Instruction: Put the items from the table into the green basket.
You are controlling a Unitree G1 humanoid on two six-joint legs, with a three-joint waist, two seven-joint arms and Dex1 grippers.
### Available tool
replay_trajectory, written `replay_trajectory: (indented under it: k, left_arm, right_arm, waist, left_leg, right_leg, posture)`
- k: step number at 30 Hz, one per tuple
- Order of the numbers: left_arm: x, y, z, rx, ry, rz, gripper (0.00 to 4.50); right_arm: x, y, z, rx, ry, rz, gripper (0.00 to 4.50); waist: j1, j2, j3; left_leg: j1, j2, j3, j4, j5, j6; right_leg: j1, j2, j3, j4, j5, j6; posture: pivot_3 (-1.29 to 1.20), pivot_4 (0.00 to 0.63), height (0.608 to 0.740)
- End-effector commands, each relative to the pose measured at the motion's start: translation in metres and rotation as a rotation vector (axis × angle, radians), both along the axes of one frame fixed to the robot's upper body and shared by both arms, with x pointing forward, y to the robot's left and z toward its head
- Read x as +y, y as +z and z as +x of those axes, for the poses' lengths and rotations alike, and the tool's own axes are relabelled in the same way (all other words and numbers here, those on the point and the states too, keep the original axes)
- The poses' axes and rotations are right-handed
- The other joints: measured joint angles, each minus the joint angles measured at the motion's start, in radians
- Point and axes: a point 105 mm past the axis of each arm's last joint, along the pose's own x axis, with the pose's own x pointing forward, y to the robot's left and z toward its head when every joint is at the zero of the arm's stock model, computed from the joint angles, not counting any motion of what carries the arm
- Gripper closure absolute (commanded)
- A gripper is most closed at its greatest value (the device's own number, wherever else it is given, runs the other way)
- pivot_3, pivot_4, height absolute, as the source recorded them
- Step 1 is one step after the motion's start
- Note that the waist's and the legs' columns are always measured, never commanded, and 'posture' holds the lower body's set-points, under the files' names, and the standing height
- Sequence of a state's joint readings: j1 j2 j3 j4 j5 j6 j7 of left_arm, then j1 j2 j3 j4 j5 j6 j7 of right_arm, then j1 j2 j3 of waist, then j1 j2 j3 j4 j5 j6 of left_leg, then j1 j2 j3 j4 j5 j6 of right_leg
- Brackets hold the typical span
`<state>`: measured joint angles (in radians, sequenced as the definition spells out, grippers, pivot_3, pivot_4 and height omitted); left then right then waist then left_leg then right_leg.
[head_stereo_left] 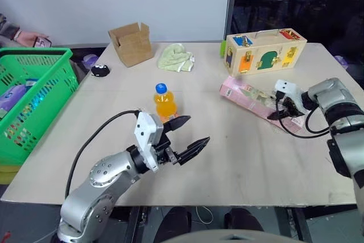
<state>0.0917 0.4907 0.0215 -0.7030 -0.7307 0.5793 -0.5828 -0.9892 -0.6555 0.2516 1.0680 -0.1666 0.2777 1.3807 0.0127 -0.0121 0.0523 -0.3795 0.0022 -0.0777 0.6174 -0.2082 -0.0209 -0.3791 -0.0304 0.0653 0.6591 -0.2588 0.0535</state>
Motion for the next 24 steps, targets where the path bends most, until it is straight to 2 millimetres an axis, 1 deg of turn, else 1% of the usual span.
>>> replay_trajectory:
  k: [1, 3, 5, 7, 10, 13, 16, 19, 21, 24]
  left_arm:
    - [-0.003, 0.004, 0.002, 0.039, -0.037, -0.070, 0.00]
    - [-0.005, 0.004, 0.003, 0.056, -0.059, -0.090, 0.00]
    - [-0.008, 0.004, 0.005, 0.079, -0.084, -0.119, 0.00]
    - [-0.008, 0.006, 0.008, 0.095, -0.101, -0.151, 0.00]
    - [-0.011, 0.011, 0.011, 0.131, -0.148, -0.211, 0.00]
    - [-0.015, 0.015, 0.015, 0.154, -0.181, -0.258, 0.00]
    - [-0.024, 0.019, 0.017, 0.154, -0.226, -0.276, 0.00]
    - [-0.029, 0.026, 0.021, 0.148, -0.242, -0.313, 0.00]
    - [-0.033, 0.029, 0.021, 0.148, -0.264, -0.330, 0.00]
    - [-0.036, 0.031, 0.019, 0.143, -0.274, -0.348, 0.86]
  right_arm:
    - [0.022, 0.027, -0.023, 0.010, 0.044, 0.239, 2.70]
    - [0.034, 0.032, -0.042, 0.012, 0.056, 0.299, 2.70]
    - [0.055, 0.041, -0.064, 0.010, 0.098, 0.368, 2.70]
    - [0.076, 0.050, -0.085, 0.017, 0.152, 0.435, 2.70]
    - [0.104, 0.060, -0.107, 0.016, 0.216, 0.493, 2.70]
    - [0.130, 0.070, -0.120, 0.021, 0.290, 0.555, 2.70]
    - [0.148, 0.076, -0.129, 0.030, 0.349, 0.589, 2.70]
    - [0.159, 0.077, -0.137, 0.047, 0.397, 0.593, 2.70]
    - [0.163, 0.077, -0.139, 0.049, 0.415, 0.593, 2.70]
    - [0.167, 0.079, -0.141, 0.058, 0.437, 0.607, 2.72]
  waist:
    - [0.001, 0.000, 0.000]
    - [-0.003, 0.001, -0.001]
    - [-0.005, 0.002, 0.000]
    - [-0.024, 0.003, 0.000]
    - [-0.046, 0.003, 0.000]
    - [-0.055, 0.001, 0.000]
    - [-0.058, 0.001, 0.000]
    - [-0.056, 0.001, -0.001]
    - [-0.056, 0.001, 0.000]
    - [-0.058, 0.001, 0.000]
  left_leg:
    - [0.000, 0.000, 0.000, 0.000, 0.000, 0.000]
    - [-0.001, 0.000, -0.002, 0.000, 0.000, 0.000]
    - [-0.002, 0.000, -0.002, 0.000, -0.001, 0.001]
    - [-0.001, 0.001, -0.001, 0.000, -0.001, 0.001]
    - [-0.001, 0.001, -0.001, 0.001, -0.001, 0.001]
    - [0.000, 0.001, -0.001, 0.003, -0.001, 0.001]
    - [-0.002, 0.001, -0.001, 0.006, -0.001, 0.001]
    - [-0.003, 0.001, -0.001, 0.006, -0.001, 0.001]
    - [-0.004, 0.001, -0.002, 0.006, -0.001, 0.001]
    - [-0.004, 0.001, -0.001, 0.006, -0.001, 0.001]
  right_leg:
    - [0.000, 0.000, 0.000, 0.000, 0.001, 0.002]
    - [-0.001, 0.000, -0.001, -0.001, 0.001, 0.002]
    - [-0.001, 0.001, -0.002, -0.001, 0.001, 0.002]
    - [-0.001, 0.001, -0.001, -0.001, 0.001, 0.003]
    - [-0.001, 0.002, -0.001, 0.000, -0.002, 0.007]
    - [0.001, 0.002, -0.001, 0.000, -0.003, 0.004]
    - [0.000, 0.002, -0.001, 0.000, -0.003, 0.004]
    - [0.000, 0.002, -0.001, -0.001, -0.001, 0.007]
    - [0.000, 0.002, -0.001, -0.002, -0.001, 0.007]
    - [0.000, 0.002, -0.001, -0.002, -0.001, 0.007]
  posture:
    - [0.04, 0.000, 0.740]
    - [0.03, 0.000, 0.740]
    - [0.00, 0.000, 0.740]
    - [-0.02, 0.000, 0.740]
    - [-0.03, 0.000, 0.740]
    - [-0.03, 0.000, 0.740]
    - [-0.05, 0.000, 0.740]
    - [-0.05, 0.000, 0.740]
    - [-0.05, 0.000, 0.740]
    - [-0.04, 0.000, 0.740]
